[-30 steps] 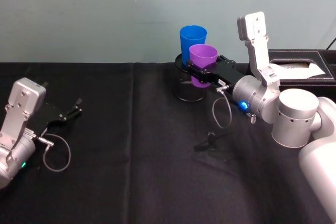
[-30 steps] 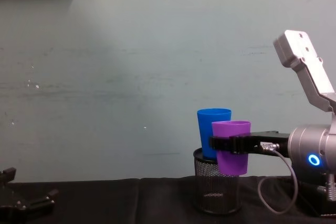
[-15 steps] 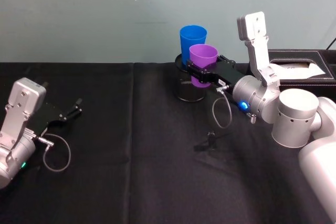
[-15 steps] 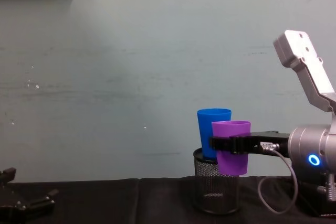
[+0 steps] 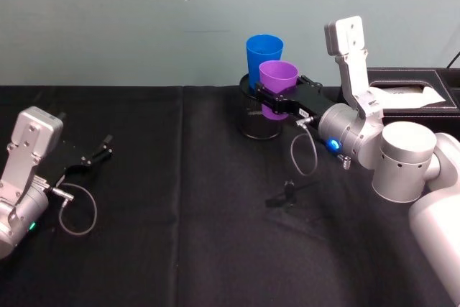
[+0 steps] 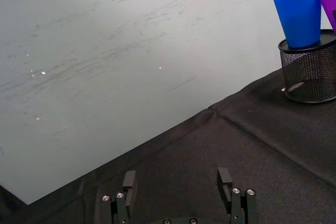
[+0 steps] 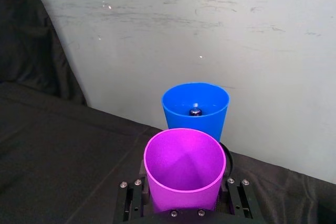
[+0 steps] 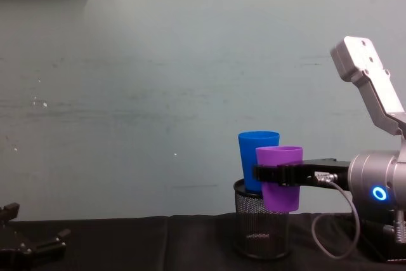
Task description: Pick up one cup with a gripper and tap it against the other cup.
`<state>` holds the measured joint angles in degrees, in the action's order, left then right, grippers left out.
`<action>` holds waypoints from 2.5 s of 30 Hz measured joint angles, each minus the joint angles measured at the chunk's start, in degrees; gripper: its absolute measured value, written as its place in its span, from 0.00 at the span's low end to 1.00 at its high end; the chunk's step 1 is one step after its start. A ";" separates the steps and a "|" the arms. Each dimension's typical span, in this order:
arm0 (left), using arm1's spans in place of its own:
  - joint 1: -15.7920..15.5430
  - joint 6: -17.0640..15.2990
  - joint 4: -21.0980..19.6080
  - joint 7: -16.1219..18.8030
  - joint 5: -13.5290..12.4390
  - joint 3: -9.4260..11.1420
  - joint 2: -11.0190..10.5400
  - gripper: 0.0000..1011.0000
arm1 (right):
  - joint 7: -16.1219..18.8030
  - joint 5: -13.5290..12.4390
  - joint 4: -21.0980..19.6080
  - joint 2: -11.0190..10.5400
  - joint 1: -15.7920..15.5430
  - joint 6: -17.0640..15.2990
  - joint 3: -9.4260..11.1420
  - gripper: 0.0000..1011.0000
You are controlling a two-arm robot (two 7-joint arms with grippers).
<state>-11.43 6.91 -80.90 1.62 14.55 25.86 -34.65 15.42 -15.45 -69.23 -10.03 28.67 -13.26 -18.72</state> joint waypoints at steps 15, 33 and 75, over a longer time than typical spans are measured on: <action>0.00 0.00 0.00 0.00 0.00 0.00 0.00 0.99 | 0.00 0.00 0.00 0.00 0.00 0.00 0.00 0.71; 0.00 0.00 0.00 0.00 0.00 0.00 0.00 0.99 | 0.00 0.00 0.00 0.00 0.00 0.00 0.00 0.71; 0.00 0.00 0.00 0.00 0.00 0.00 0.00 0.99 | 0.00 0.00 0.00 0.00 0.00 0.00 0.00 0.71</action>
<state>-11.43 6.91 -80.90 1.62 14.55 25.86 -34.65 15.42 -15.45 -69.23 -10.04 28.67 -13.26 -18.72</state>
